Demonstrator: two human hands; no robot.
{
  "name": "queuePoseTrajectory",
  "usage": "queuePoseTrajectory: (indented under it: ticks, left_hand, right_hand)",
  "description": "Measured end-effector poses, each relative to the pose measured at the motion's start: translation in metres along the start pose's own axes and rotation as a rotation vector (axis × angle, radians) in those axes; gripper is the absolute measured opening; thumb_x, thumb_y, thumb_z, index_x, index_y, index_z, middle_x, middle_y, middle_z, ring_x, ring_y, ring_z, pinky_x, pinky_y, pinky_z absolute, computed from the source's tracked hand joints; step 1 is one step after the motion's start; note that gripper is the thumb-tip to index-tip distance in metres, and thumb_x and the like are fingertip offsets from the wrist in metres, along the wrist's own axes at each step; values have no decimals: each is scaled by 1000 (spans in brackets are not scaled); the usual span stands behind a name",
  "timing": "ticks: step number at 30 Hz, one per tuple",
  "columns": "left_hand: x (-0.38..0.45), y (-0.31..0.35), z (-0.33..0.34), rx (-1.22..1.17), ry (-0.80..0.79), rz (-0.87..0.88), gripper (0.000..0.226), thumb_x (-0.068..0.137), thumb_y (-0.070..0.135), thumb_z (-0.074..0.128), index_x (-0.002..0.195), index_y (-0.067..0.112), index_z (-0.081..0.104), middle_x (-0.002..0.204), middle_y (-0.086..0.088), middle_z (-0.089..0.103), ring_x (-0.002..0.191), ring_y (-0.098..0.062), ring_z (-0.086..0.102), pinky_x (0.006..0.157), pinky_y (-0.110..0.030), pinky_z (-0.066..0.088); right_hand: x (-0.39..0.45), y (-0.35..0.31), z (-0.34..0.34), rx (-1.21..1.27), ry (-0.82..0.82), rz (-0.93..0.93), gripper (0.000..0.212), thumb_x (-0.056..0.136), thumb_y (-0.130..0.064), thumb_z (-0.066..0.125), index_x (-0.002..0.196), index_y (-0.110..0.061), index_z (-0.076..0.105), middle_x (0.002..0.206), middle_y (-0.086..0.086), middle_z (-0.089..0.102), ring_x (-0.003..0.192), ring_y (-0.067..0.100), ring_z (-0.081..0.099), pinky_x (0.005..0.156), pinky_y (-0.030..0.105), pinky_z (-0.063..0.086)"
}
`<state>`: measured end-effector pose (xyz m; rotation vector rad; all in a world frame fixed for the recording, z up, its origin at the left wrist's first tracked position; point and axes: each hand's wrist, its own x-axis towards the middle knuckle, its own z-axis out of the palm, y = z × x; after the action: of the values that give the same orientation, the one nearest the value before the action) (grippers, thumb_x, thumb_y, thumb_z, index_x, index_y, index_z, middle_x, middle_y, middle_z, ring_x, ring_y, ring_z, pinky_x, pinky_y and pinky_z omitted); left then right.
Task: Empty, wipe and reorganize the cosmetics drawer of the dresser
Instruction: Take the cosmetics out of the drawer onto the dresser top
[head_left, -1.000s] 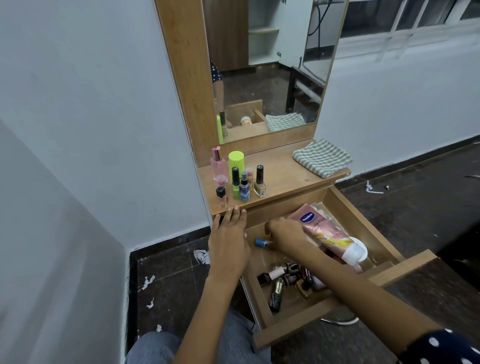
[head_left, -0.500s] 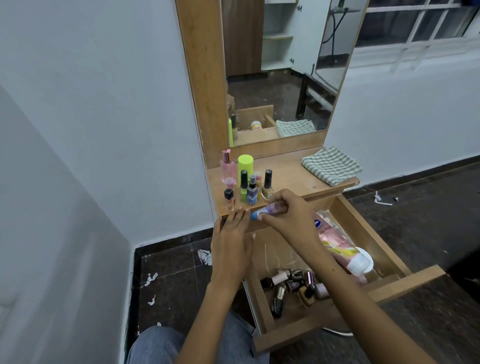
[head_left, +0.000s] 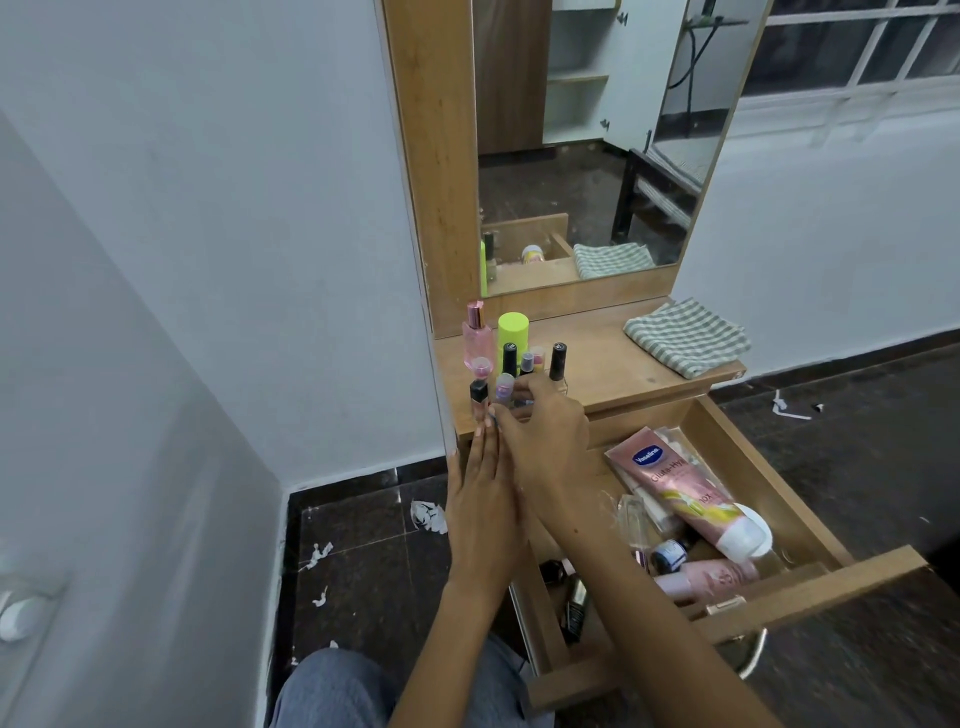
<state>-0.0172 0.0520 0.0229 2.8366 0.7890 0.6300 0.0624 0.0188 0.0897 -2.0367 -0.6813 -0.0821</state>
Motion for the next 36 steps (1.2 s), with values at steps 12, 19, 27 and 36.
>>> queuePoseTrajectory:
  ticks: [12,19,27,36]
  left_hand:
    - [1,2,2,-16,-8,10,77,81,30,69,145,5,35,151,-13,33,141,-24,26,115,-37,4]
    - [-4,4,-2,-10,74,-6,58,89,29,32,139,3,45,145,-12,43,136,-23,37,116,-41,20]
    - [-29,4,-19,-302,100,125,33,93,26,44,113,12,67,116,0,67,110,-15,59,97,-32,45]
    - [-28,20,-15,-275,-41,135,17,85,12,64,98,19,73,100,6,69,96,-12,60,84,-26,35]
  right_hand:
    - [-6,15,8,17,-2,-60,20,87,-23,66,106,-17,61,101,-2,69,94,11,66,82,35,57]
    - [-8,26,-9,59,-7,-85,13,82,-15,71,95,-15,68,89,-2,72,82,7,68,75,28,58]
    - [-20,93,-86,-415,-643,-133,20,81,-20,71,101,-24,70,98,-10,71,87,2,64,83,27,53]
    - [-31,91,-74,-706,-929,-335,33,82,-35,69,113,-29,65,115,-6,66,108,16,59,89,30,46]
